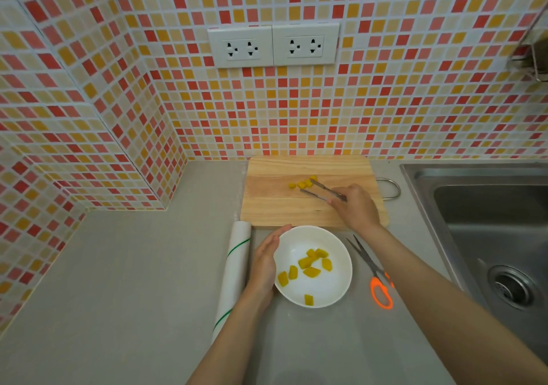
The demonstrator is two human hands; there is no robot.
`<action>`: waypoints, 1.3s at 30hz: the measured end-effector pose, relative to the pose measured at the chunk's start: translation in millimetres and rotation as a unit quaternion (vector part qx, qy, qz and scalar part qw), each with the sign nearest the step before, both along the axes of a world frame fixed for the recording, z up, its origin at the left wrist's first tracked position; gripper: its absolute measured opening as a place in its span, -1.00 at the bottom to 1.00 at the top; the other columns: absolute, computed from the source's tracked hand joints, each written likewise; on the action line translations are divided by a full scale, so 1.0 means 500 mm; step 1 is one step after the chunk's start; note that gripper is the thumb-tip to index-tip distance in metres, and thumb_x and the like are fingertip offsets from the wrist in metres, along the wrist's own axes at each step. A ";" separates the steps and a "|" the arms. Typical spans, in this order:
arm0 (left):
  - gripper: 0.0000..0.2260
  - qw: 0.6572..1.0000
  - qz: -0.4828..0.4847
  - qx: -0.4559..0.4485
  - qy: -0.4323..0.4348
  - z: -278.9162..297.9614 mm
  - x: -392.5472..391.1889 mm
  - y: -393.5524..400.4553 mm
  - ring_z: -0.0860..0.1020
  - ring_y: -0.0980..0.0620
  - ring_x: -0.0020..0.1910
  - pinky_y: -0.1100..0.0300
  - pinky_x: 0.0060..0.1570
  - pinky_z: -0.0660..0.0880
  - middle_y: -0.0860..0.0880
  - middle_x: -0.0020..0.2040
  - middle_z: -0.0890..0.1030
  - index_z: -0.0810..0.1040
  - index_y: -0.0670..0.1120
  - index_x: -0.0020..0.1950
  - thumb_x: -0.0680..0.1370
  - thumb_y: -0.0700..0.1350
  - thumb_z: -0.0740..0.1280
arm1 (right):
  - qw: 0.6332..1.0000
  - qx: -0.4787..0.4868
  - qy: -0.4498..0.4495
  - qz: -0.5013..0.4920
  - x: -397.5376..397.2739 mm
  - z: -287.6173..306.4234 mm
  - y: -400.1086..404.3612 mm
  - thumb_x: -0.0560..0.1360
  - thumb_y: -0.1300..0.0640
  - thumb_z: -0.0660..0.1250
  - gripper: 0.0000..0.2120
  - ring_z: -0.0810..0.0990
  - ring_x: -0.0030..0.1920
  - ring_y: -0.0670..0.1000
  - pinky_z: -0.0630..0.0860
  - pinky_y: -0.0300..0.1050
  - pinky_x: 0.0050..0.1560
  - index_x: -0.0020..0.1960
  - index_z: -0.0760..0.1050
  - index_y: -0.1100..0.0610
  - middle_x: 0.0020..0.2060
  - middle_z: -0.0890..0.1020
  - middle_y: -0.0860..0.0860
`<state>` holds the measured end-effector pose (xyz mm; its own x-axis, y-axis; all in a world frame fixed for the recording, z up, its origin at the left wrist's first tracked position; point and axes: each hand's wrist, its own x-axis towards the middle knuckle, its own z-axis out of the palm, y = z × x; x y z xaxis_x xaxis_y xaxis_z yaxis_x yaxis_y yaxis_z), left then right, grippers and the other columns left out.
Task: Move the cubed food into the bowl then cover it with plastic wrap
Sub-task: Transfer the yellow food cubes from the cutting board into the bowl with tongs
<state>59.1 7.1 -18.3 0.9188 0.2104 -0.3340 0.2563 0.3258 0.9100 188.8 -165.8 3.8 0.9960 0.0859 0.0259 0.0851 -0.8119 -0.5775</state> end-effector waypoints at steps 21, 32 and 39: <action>-0.71 1.000 0.010 -0.010 0.003 -0.002 0.003 -0.001 0.64 0.05 0.01 0.05 0.14 0.51 0.08 -0.02 0.71 0.66 0.02 -0.01 0.61 -0.17 0.14 | 0.964 -0.225 -0.115 0.079 0.033 -0.001 0.037 0.55 0.10 0.19 -0.75 0.62 -0.02 0.23 0.52 0.04 -0.18 0.15 0.53 0.15 0.12 0.57 0.09; -0.71 1.000 0.007 -0.013 0.008 -0.002 0.003 -0.001 0.63 0.00 0.06 0.02 0.15 0.51 0.07 0.00 0.71 0.67 0.04 0.00 0.61 -0.15 0.15 | 0.993 -0.112 -0.029 0.001 0.050 -0.023 0.025 0.55 0.01 0.21 -0.74 0.59 -0.05 0.20 0.39 -0.08 -0.23 0.05 0.62 0.07 -0.05 0.65 0.12; -0.73 1.000 0.021 -0.010 0.007 -0.008 0.004 -0.001 0.62 -0.07 0.08 -0.03 0.18 0.50 0.03 0.01 0.71 0.68 0.01 -0.01 0.59 -0.15 0.18 | 0.991 0.072 -0.066 0.090 -0.051 0.038 -0.028 0.51 0.13 0.31 -0.80 0.55 -0.23 0.05 0.44 -0.01 -0.23 0.08 0.64 0.08 -0.24 0.65 0.06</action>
<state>61.0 6.7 -22.2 0.9049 0.2408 -0.3510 0.2544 0.3553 0.8995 163.4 -180.0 23.1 0.9522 0.2475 0.1792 0.3029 -0.6872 -0.6603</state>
